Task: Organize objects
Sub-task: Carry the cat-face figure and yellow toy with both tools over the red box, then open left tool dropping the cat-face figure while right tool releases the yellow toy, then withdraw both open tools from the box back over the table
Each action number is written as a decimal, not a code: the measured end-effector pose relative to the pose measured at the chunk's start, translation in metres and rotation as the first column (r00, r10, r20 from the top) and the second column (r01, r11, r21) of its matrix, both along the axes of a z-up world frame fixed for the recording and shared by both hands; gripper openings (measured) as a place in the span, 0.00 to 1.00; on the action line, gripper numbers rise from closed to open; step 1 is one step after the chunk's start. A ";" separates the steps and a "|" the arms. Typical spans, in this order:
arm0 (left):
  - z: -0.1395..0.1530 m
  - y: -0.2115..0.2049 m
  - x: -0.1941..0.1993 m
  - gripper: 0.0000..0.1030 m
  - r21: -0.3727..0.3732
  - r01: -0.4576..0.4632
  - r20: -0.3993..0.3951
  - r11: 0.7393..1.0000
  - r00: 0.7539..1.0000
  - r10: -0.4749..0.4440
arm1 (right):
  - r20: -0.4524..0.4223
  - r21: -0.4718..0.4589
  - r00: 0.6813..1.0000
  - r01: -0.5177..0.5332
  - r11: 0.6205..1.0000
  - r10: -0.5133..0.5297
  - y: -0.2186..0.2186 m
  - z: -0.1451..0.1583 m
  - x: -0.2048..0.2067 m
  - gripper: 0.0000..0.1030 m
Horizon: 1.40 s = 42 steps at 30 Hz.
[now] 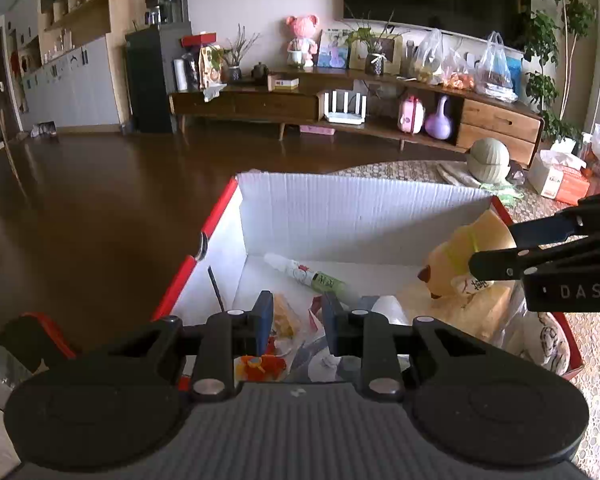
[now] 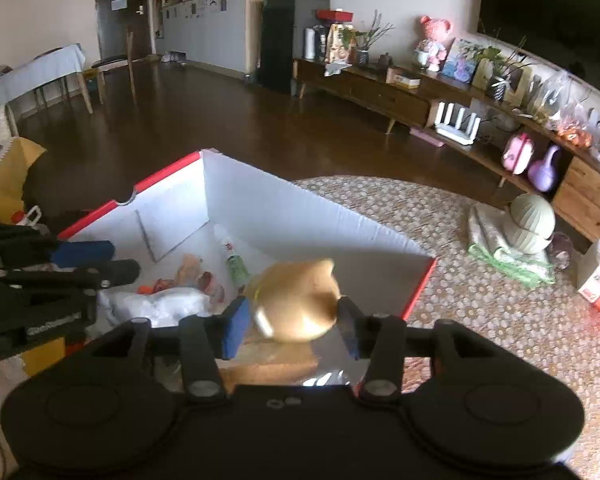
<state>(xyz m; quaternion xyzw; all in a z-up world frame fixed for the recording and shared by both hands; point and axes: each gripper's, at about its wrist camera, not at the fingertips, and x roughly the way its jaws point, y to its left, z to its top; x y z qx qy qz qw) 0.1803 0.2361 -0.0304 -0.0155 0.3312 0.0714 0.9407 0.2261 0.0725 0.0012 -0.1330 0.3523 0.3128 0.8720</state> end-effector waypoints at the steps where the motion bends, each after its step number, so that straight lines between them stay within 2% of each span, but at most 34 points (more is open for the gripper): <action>1: -0.002 0.001 0.001 0.25 -0.004 -0.001 -0.005 1.000 1.000 0.001 | -0.002 0.007 1.000 -0.003 1.000 0.003 -0.002 0.001 -0.001 0.60; 2: -0.003 0.001 0.001 0.25 -0.007 -0.003 -0.010 1.000 1.000 0.003 | -0.001 0.016 1.000 -0.007 1.000 0.007 -0.004 0.003 -0.002 0.64; 9: -0.003 -0.003 0.001 0.25 -0.002 -0.006 -0.006 1.000 1.000 0.006 | 0.004 0.056 0.999 -0.038 0.998 0.038 -0.019 0.019 -0.017 0.64; 16: 0.012 -0.014 -0.008 0.25 -0.009 -0.019 0.014 1.000 1.000 0.019 | 0.022 0.100 0.997 -0.072 0.992 0.070 -0.040 0.037 -0.038 0.64; 23: 0.027 -0.041 -0.023 0.31 -0.009 -0.018 0.042 1.000 0.999 0.019 | 0.043 0.118 0.996 -0.078 0.990 0.073 -0.068 0.050 -0.059 0.66; 25: 0.031 -0.048 -0.027 0.41 -0.012 -0.019 0.046 1.000 0.999 0.019 | 0.052 0.124 0.997 -0.072 0.990 0.066 -0.078 0.053 -0.064 0.66; 26: 0.033 -0.051 -0.029 0.54 -0.015 -0.017 0.050 1.000 0.999 0.018 | 0.053 0.132 0.997 -0.065 0.989 0.058 -0.085 0.055 -0.067 0.67; 27: 0.035 -0.055 -0.032 0.60 -0.016 -0.016 0.054 1.000 0.998 0.016 | 0.053 0.139 0.997 -0.058 0.989 0.051 -0.091 0.056 -0.068 0.67; 32: 0.047 -0.076 -0.047 0.60 -0.022 0.018 0.080 1.000 0.997 -0.016 | 0.063 0.152 0.998 -0.007 0.988 -0.003 -0.122 0.059 -0.076 0.71; 37: 0.056 -0.100 -0.063 0.69 -0.028 0.054 0.109 0.998 0.993 -0.051 | 0.061 0.153 0.996 0.052 0.987 -0.062 -0.154 0.055 -0.079 0.74; 42: 0.058 -0.121 -0.073 0.72 -0.024 0.094 0.118 0.995 0.989 -0.091 | 0.044 0.160 0.992 0.113 0.981 -0.121 -0.183 0.048 -0.080 0.83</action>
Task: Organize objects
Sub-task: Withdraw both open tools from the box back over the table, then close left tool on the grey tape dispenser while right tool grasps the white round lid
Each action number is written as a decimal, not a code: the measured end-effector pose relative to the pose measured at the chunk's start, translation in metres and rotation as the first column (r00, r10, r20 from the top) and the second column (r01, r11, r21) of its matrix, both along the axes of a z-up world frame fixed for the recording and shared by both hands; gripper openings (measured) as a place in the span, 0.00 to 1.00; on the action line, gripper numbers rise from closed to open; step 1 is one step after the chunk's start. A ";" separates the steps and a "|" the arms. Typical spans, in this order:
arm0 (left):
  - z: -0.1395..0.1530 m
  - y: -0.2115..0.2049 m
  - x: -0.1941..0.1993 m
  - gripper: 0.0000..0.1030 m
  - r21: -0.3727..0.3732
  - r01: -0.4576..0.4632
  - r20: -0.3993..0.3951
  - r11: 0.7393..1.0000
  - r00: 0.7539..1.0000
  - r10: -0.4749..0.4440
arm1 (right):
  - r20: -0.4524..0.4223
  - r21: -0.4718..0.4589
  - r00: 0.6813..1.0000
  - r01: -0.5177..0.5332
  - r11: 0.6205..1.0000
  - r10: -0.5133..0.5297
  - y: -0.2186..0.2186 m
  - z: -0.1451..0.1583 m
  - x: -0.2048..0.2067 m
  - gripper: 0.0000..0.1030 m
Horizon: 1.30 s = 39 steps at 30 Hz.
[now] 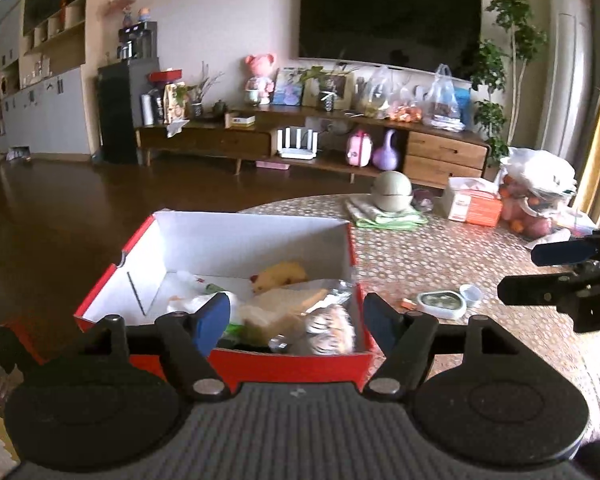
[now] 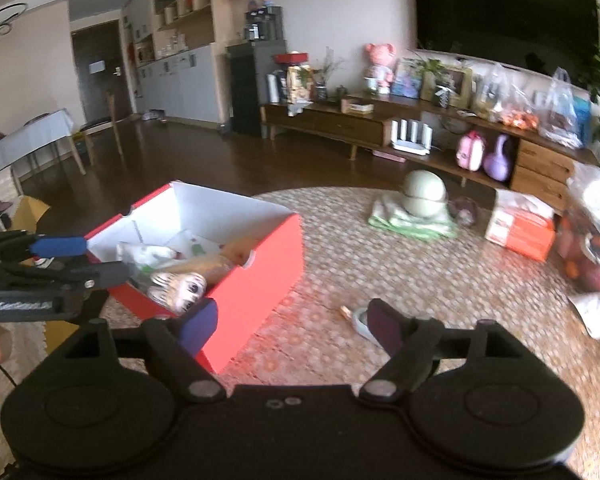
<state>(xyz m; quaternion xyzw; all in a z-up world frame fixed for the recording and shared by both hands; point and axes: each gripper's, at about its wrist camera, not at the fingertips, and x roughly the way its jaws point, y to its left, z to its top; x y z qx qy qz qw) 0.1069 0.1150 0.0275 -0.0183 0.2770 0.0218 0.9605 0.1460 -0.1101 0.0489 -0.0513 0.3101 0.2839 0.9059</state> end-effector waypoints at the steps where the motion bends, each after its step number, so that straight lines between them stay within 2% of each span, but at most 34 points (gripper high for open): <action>1: -0.001 -0.004 -0.003 0.73 0.008 0.007 0.004 1.000 1.000 -0.007 | 0.000 -0.001 1.000 0.013 1.000 -0.013 -0.004 -0.001 0.000 0.84; 3: -0.002 -0.012 -0.007 0.79 0.014 0.018 0.011 1.000 1.000 -0.018 | 0.000 -0.003 0.999 0.034 0.999 -0.034 -0.012 -0.004 0.000 0.87; 12: -0.005 -0.049 -0.024 0.84 0.029 0.121 0.069 0.992 0.990 -0.123 | 0.034 -0.036 0.994 0.102 0.994 -0.101 -0.028 -0.020 0.004 0.97; 16: -0.010 -0.070 -0.027 0.87 0.046 0.202 0.084 0.978 0.975 -0.205 | 0.026 -0.049 0.993 0.115 0.992 -0.114 -0.033 -0.029 0.017 0.97; 18: -0.014 -0.080 -0.025 0.94 0.046 0.244 0.080 0.969 0.966 -0.247 | 0.017 -0.063 0.993 0.121 0.991 -0.120 -0.036 -0.035 0.026 0.97; 21: -0.025 -0.097 -0.019 0.95 0.029 0.310 0.070 0.950 0.948 -0.311 | 0.007 -0.091 0.992 0.126 0.988 -0.126 -0.039 -0.046 0.041 0.97; 26: -0.052 -0.120 0.009 0.99 0.008 0.344 0.041 0.939 0.938 -0.344 | -0.026 -0.134 0.989 0.143 0.981 -0.148 -0.053 -0.069 0.074 0.95; 30: -0.080 -0.136 0.043 0.99 0.018 0.335 0.012 0.942 0.942 -0.336 | -0.049 -0.201 0.994 0.085 0.976 -0.097 -0.063 -0.091 0.101 0.93; 35: -0.112 -0.143 0.094 0.99 0.011 0.319 -0.032 0.948 0.947 -0.318 | -0.094 -0.237 0.993 0.043 0.971 -0.067 -0.072 -0.115 0.134 0.89; 39: -0.130 -0.151 0.123 0.99 0.063 0.330 -0.045 0.942 0.944 -0.327 | -0.109 -0.252 0.994 -0.007 0.968 -0.022 -0.076 -0.130 0.151 0.84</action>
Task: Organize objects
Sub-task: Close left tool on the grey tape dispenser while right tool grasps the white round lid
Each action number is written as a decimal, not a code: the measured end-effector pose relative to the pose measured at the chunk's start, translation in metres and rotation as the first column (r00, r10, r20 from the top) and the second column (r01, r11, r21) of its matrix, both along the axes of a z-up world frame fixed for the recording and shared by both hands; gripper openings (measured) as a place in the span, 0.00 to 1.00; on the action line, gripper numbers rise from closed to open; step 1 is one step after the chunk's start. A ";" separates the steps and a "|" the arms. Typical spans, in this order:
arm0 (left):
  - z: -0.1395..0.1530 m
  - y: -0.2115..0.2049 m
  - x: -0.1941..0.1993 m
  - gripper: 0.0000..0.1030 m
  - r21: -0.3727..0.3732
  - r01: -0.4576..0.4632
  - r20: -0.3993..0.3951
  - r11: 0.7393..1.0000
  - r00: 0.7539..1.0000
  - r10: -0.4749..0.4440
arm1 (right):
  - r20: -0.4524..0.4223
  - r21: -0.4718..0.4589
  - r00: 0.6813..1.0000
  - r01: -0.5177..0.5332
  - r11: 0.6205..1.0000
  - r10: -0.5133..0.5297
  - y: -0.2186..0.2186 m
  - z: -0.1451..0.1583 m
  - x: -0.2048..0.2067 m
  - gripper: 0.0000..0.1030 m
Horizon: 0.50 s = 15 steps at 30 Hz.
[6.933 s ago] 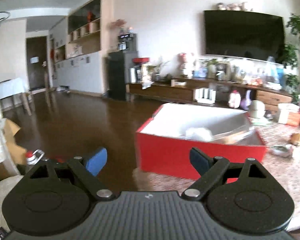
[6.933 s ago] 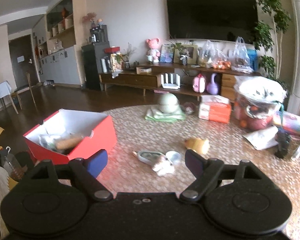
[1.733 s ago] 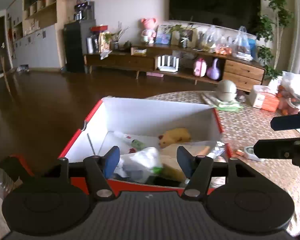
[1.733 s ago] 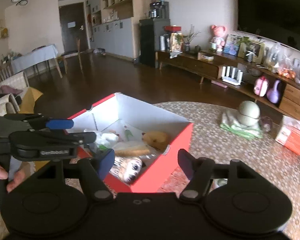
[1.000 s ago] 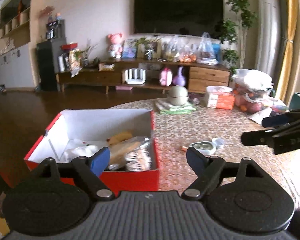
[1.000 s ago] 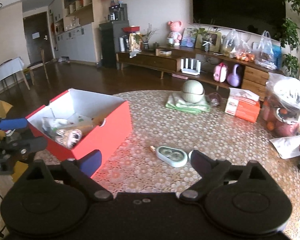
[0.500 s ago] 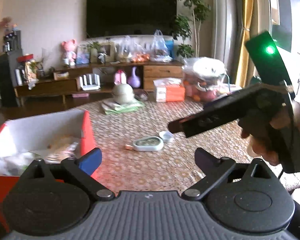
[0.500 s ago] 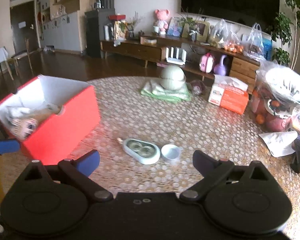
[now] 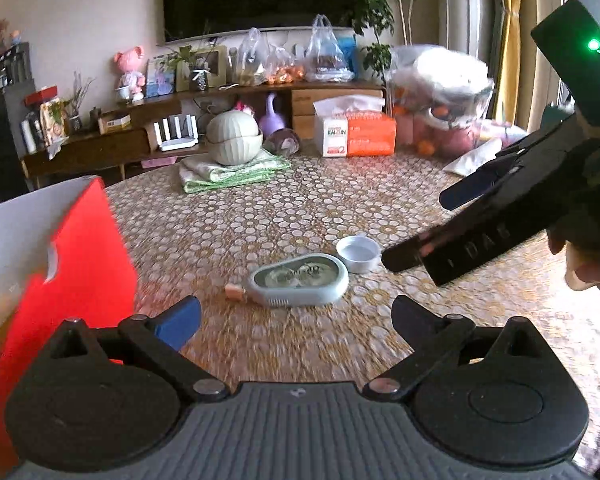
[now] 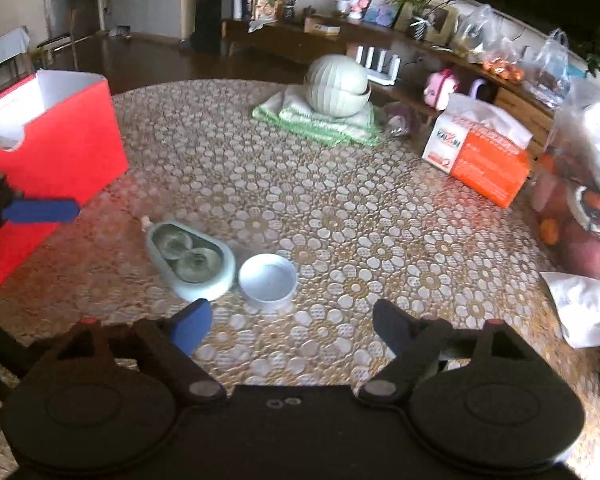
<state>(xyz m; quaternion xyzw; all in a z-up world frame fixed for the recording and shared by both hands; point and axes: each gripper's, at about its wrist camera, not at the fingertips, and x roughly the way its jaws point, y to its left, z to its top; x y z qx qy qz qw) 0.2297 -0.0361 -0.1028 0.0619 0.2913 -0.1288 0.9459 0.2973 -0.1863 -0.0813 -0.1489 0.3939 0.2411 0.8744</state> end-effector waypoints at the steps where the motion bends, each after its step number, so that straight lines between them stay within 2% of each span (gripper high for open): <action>1: -0.003 -0.003 0.007 0.99 0.009 0.010 0.004 1.000 1.000 -0.010 | -0.005 0.004 1.000 -0.001 1.000 0.001 -0.002 -0.003 0.005 0.83; 8: -0.021 -0.015 0.037 0.99 0.098 0.066 0.028 0.993 0.997 -0.069 | -0.038 0.024 0.995 -0.093 0.995 0.094 -0.004 -0.017 0.020 0.72; 15: -0.033 -0.019 0.061 0.99 0.120 0.091 0.003 0.989 0.996 -0.092 | -0.043 0.052 0.986 -0.157 0.986 0.159 0.002 -0.022 0.030 0.58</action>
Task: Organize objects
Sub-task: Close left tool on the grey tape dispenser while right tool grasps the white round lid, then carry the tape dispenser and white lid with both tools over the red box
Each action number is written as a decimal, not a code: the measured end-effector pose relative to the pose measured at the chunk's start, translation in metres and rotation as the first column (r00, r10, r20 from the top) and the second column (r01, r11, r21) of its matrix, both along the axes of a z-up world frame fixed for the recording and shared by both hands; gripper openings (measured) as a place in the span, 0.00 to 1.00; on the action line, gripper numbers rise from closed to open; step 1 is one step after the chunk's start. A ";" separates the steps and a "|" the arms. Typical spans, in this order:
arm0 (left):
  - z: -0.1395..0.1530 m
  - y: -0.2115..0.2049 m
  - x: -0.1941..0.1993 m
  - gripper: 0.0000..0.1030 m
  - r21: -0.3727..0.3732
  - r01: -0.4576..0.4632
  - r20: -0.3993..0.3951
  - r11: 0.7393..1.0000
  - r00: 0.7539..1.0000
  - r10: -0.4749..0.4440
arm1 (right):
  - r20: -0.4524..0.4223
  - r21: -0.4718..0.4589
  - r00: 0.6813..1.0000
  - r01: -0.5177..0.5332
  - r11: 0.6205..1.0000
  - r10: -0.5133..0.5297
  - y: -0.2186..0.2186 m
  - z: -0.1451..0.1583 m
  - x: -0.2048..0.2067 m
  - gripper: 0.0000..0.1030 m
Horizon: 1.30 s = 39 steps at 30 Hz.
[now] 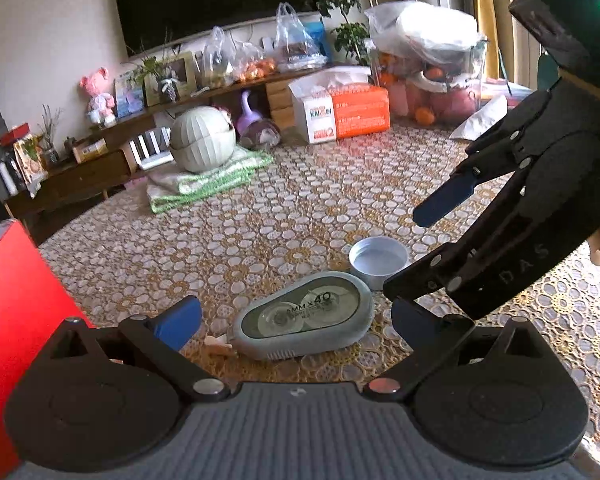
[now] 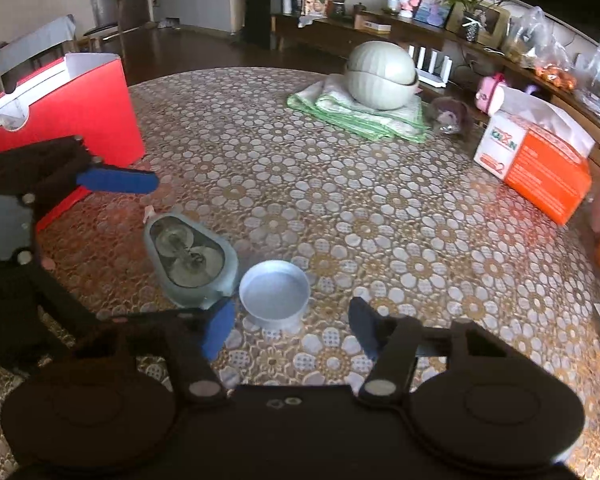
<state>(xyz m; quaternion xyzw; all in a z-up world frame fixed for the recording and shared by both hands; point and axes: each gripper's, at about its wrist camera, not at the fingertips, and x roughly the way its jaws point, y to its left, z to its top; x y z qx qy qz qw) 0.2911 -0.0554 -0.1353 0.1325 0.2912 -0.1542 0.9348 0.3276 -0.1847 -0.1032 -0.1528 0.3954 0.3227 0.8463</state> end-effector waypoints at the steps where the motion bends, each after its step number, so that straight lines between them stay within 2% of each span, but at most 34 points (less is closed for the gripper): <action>1: -0.001 0.000 0.003 0.99 -0.002 0.000 -0.003 1.000 1.000 0.000 | 0.000 0.006 1.000 -0.004 1.000 0.004 0.000 -0.001 0.001 0.58; 7: -0.007 0.005 0.014 0.92 -0.034 -0.005 -0.042 0.999 0.999 0.004 | -0.002 0.041 1.000 -0.001 0.999 0.001 -0.002 -0.005 0.002 0.57; 10: -0.008 0.006 0.015 0.86 -0.052 -0.001 -0.055 0.999 0.998 -0.002 | 0.005 0.049 1.000 0.018 0.999 -0.018 -0.003 -0.005 0.002 0.50; 12: -0.008 0.007 0.016 0.84 -0.070 0.000 -0.066 0.998 0.998 -0.004 | 0.012 0.050 0.999 0.040 0.998 -0.040 -0.005 -0.004 0.001 0.38; 13: -0.008 0.007 0.017 0.84 -0.070 0.001 -0.066 0.998 0.998 -0.006 | 0.016 0.049 0.998 0.055 0.997 -0.056 -0.006 -0.004 0.001 0.37; 20: -0.007 0.007 0.011 0.82 -0.078 -0.019 -0.067 0.997 0.998 0.014 | 0.007 0.062 0.996 0.090 0.994 -0.090 -0.006 0.000 -0.010 0.36; 23: -0.003 0.009 0.002 0.78 -0.097 -0.034 -0.066 0.995 0.997 0.027 | 0.010 0.093 0.993 0.113 0.989 -0.114 -0.006 0.010 -0.020 0.36; 26: 0.001 0.014 -0.009 0.78 -0.130 -0.056 -0.089 0.990 0.995 0.045 | 0.019 0.106 0.991 0.130 0.986 -0.133 -0.005 0.020 -0.034 0.36; 29: 0.001 0.018 -0.023 0.78 -0.123 -0.068 -0.091 0.990 0.994 0.057 | 0.024 0.117 0.988 0.146 0.982 -0.150 -0.004 0.032 -0.048 0.36; 39: 0.020 0.053 -0.083 0.77 -0.239 -0.109 -0.088 0.965 0.992 0.090 | 0.032 0.132 0.977 0.205 0.970 -0.211 0.021 0.071 -0.083 0.36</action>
